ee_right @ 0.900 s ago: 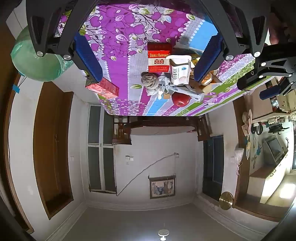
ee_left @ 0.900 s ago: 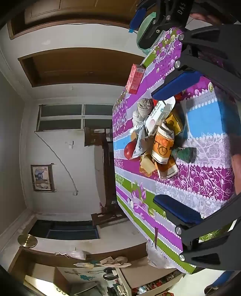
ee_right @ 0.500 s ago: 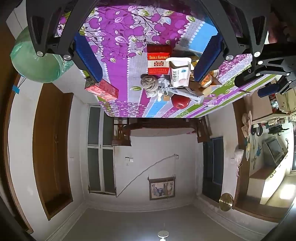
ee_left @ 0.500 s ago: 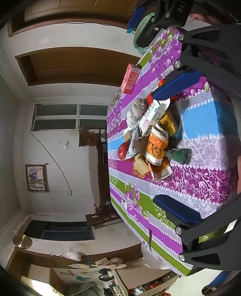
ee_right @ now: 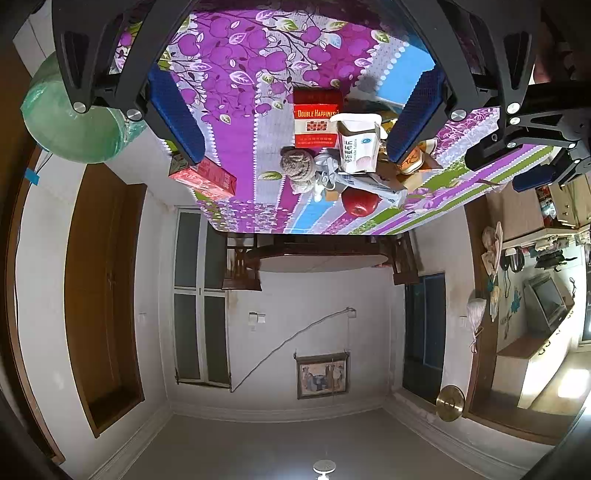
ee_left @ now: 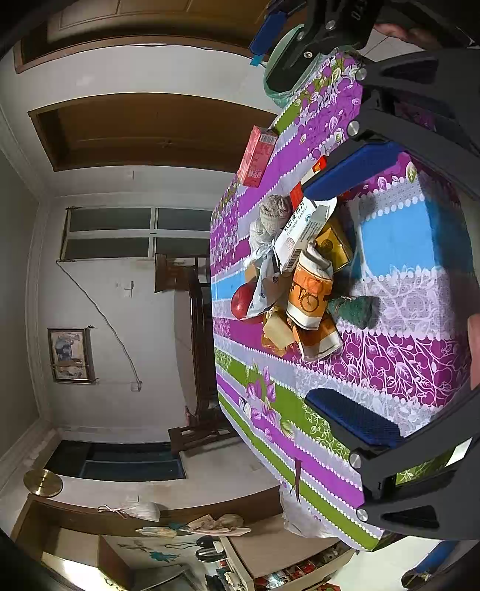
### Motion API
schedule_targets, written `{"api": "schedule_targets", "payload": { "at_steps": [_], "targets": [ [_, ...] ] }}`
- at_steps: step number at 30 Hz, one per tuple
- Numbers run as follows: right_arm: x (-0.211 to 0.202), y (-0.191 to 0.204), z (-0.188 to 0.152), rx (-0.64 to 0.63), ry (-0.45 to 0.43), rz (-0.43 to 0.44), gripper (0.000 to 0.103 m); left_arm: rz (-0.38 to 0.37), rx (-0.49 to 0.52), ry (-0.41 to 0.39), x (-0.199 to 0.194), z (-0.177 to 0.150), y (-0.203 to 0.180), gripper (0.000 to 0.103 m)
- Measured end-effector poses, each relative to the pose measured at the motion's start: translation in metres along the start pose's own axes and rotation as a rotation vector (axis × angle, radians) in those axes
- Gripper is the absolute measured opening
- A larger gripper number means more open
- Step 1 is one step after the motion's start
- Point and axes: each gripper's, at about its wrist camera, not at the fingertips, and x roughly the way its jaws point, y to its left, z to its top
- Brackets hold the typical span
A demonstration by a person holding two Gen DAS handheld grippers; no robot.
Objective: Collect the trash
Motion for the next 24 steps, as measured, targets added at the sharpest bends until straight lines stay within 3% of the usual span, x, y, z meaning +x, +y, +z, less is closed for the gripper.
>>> {"api": "schedule_targets", "payload": {
  "at_steps": [24],
  "targets": [
    [0.0014, 0.001, -0.0002, 0.001, 0.009, -0.001, 0.098, -0.036, 0.012, 0.03, 0.0049, 0.0008, -0.0016, 0.098]
  ]
}}
